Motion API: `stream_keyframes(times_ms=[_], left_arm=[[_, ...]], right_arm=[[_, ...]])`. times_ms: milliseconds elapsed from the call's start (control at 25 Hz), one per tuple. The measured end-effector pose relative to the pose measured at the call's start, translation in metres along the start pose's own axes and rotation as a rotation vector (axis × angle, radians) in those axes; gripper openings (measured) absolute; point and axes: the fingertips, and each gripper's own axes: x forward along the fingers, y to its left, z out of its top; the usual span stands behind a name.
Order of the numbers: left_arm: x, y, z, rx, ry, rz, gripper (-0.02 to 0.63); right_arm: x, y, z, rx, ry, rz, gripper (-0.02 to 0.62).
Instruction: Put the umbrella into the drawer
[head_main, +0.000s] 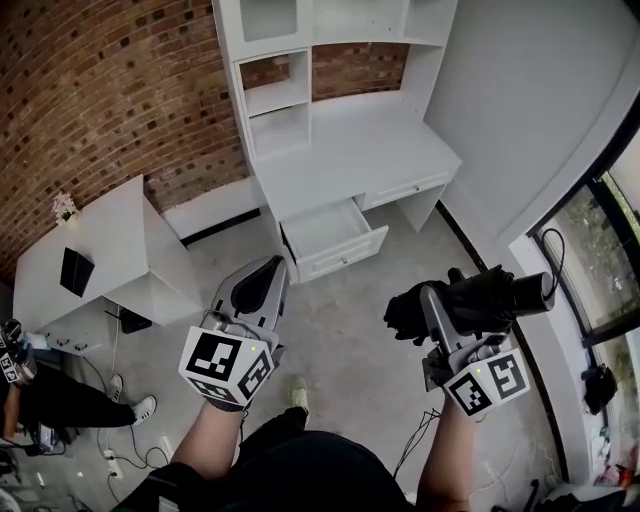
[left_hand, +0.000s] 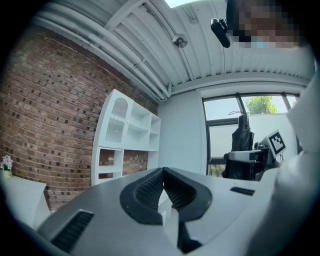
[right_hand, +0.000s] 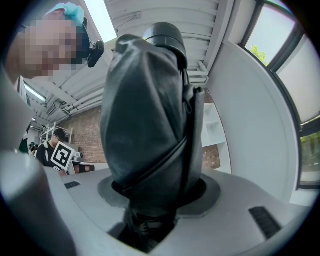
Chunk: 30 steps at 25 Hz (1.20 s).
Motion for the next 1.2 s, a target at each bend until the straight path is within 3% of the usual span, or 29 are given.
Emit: stream_keyframes(times_ms=[520,800,1200], left_arm=[[0.072,0.102,-0.018,-0.027,0.036,-0.037,0.006],[0.104,0.124,-0.025,-0.025,0.05,-0.037,0.006],[0.162,0.16,-0.032,-0.027,0.059,0.045,0.006]], right_arm=[[0.134,0.003,-0.03,0.009,0.048,0.019,0.207],[0.178,-0.009,-0.043,0.012,0.059,0.054,0.207],[0.269,-0.044,-0.069,0.016,0.103,0.195,0.207]])
